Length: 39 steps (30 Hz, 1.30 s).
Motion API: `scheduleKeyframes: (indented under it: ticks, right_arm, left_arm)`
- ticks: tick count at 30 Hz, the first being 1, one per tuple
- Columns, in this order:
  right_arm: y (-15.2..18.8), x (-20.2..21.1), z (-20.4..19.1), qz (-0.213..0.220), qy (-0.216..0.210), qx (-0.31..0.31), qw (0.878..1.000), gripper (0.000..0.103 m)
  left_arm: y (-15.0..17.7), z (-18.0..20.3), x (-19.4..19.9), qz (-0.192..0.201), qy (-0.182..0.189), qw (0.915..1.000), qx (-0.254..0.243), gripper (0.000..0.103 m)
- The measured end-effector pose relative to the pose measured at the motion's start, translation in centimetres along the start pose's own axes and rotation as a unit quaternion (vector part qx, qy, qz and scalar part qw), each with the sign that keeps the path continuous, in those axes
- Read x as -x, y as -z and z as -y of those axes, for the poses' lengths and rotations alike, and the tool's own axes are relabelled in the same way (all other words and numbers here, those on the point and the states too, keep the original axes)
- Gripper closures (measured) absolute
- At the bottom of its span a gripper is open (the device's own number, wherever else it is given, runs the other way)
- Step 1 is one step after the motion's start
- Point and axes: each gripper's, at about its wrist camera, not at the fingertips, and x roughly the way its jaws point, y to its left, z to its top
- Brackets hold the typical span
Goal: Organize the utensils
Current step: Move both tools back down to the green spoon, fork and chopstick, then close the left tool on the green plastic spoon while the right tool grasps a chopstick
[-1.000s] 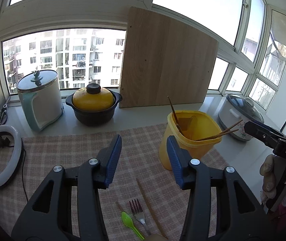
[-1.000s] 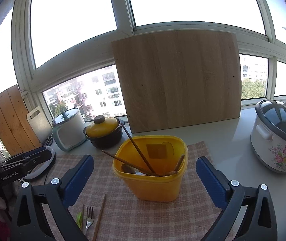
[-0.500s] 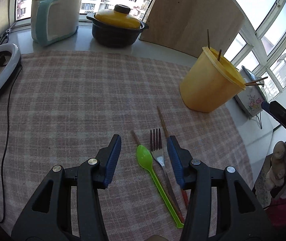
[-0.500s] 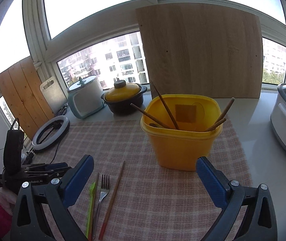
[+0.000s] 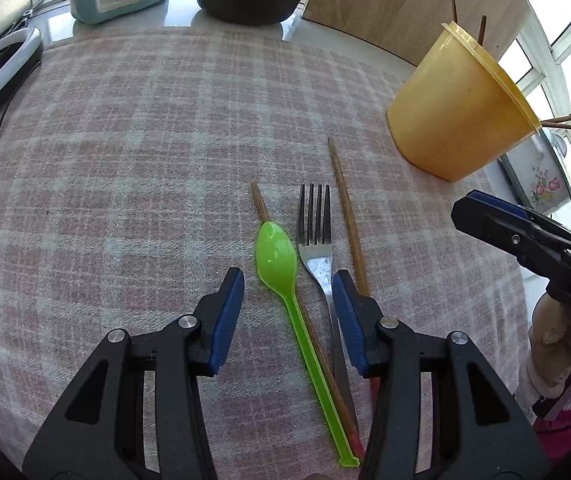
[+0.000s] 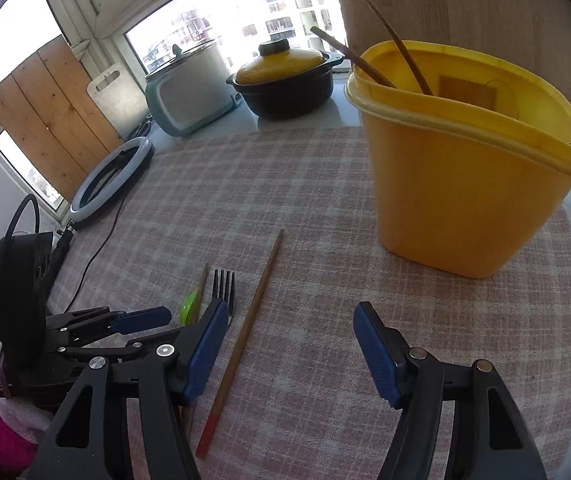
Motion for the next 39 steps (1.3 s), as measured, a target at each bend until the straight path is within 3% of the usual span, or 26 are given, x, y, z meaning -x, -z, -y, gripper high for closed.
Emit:
scheduleKeyframes:
  ticks: [7,15,32,39]
  right_arm:
    - [-0.5,-3.1,-1.3,-0.049,-0.005,0.001,0.999,0.057]
    - [-1.4,-5.9,-1.6,-0.083,0.014,-0.024,0.996,0.066]
    - [-4.3,-10.0,-2.7,-0.132,0.064,-0.014,0.989,0.075]
    - [-5.1,-10.7,-3.3,-0.144,0.091,0.022,0.985,0.096]
  left_arm:
    - [0.1,0.3,-0.9,0.001,-0.017,0.9998,0.006,0.063]
    - [-0.4,-0.3,-1.5,0.008,-0.031,0.9994,-0.01,0.082]
    - [-0.1,-1.5,-0.9,0.011,0.009,0.9998,0.016,0.088]
    - [0.0,-2.0,-0.7,0.011,0.021,0.9992,0.032,0.09]
